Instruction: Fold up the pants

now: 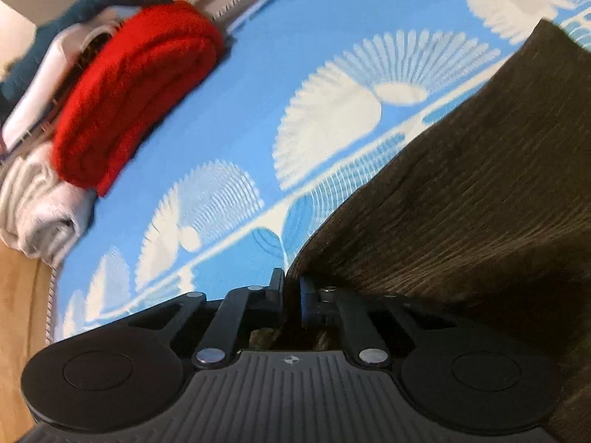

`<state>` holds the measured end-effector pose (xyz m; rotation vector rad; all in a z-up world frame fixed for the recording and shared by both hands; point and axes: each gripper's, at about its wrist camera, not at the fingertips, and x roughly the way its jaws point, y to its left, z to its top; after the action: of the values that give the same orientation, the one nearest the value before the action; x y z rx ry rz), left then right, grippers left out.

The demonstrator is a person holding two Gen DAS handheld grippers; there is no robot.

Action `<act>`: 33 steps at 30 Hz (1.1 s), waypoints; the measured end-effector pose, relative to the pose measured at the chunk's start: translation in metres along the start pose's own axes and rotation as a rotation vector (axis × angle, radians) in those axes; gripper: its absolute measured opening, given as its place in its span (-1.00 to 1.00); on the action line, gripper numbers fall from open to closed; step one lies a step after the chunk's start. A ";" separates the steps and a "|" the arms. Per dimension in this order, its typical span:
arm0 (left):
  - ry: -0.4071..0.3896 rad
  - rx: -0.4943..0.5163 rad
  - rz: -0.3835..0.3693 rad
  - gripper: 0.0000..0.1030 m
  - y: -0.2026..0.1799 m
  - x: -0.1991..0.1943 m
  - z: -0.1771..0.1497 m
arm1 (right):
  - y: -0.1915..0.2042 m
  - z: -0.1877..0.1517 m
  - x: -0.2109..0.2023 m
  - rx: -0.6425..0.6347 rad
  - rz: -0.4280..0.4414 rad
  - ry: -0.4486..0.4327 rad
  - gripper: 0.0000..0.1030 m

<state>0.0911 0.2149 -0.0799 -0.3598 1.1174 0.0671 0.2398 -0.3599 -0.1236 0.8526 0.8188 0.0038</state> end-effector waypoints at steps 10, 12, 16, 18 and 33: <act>-0.230 -0.035 0.010 -0.86 0.019 -0.063 -0.011 | 0.015 -0.044 -0.188 -0.169 0.072 -0.090 -0.89; -0.251 -0.033 0.022 -0.87 0.029 -0.074 -0.018 | 0.012 -0.074 -0.219 -0.224 0.051 -0.058 -0.88; -0.144 0.000 0.121 -0.87 0.037 -0.061 -0.025 | -0.011 -0.149 -0.227 -0.379 -0.093 0.210 -0.84; -0.058 0.025 0.165 -0.87 0.035 -0.047 -0.027 | -0.030 -0.170 -0.219 -0.418 -0.135 0.335 -0.84; 0.045 0.028 0.161 0.23 0.025 -0.012 -0.027 | -0.052 -0.041 -0.147 -0.306 -0.215 -0.005 -0.38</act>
<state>0.0568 0.2311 -0.0858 -0.2470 1.1894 0.1858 0.0938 -0.4139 -0.0801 0.4740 0.8757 -0.0611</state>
